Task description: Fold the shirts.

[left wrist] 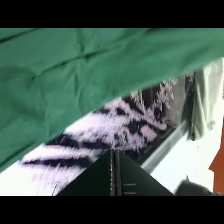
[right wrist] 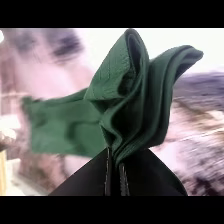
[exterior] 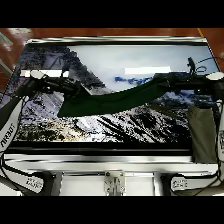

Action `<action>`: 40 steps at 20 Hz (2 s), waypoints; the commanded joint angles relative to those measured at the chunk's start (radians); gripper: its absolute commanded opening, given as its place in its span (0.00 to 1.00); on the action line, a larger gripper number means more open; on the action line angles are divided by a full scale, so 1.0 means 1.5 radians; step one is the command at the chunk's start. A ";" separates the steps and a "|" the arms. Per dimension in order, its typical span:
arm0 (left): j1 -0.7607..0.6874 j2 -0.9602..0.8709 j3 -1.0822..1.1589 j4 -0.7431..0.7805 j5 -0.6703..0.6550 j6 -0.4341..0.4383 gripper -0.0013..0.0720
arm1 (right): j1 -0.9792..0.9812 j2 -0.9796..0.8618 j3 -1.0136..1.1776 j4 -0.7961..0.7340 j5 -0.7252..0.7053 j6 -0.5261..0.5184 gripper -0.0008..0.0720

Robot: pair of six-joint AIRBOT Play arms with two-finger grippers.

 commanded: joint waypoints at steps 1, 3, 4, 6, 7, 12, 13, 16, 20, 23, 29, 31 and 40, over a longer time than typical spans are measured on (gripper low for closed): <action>-0.113 -0.009 0.000 0.000 0.150 -0.001 0.07 | 0.000 0.145 0.001 -0.020 0.081 0.051 0.10; -0.176 -0.018 0.000 -0.023 0.198 -0.001 0.08 | 0.000 0.216 0.001 -0.022 0.089 0.086 0.10; -0.209 -0.025 0.000 -0.046 0.227 -0.001 0.08 | 0.000 0.251 0.001 -0.022 0.088 0.105 0.10; -0.271 -0.037 0.000 -0.095 0.300 -0.001 0.07 | 0.000 0.300 0.001 -0.024 0.094 0.139 0.10; -0.299 -0.044 0.000 -0.119 0.340 -0.001 0.07 | 0.000 0.319 0.001 -0.034 0.102 0.156 0.10; -0.399 -0.107 0.001 -0.294 0.387 0.000 0.07 | 0.000 0.350 0.001 -0.101 0.163 0.197 0.10; -0.407 -0.122 0.001 -0.311 0.381 -0.001 0.07 | 0.000 0.350 0.001 -0.108 0.168 0.197 0.10; -0.374 -0.134 0.000 -0.331 0.367 0.003 0.07 | 0.000 0.350 0.000 -0.150 0.159 0.204 0.10; -0.225 -0.079 0.000 -0.326 0.257 0.093 0.07 | 0.039 0.347 0.000 -0.159 0.077 0.224 0.10; -0.082 0.010 0.000 -0.315 0.235 0.110 0.07 | 0.156 0.302 0.000 -0.184 0.010 0.240 0.10; 0.203 0.231 0.000 -0.314 0.141 0.110 0.07 | 0.443 0.086 0.000 -0.156 -0.222 0.244 0.10; 0.278 0.289 0.000 -0.297 0.062 0.109 0.07 | 0.508 -0.009 0.000 -0.092 -0.323 0.243 0.10; 0.341 0.461 -0.048 -0.036 -0.074 0.079 0.07 | 0.579 -0.187 0.000 0.161 -0.446 0.200 0.82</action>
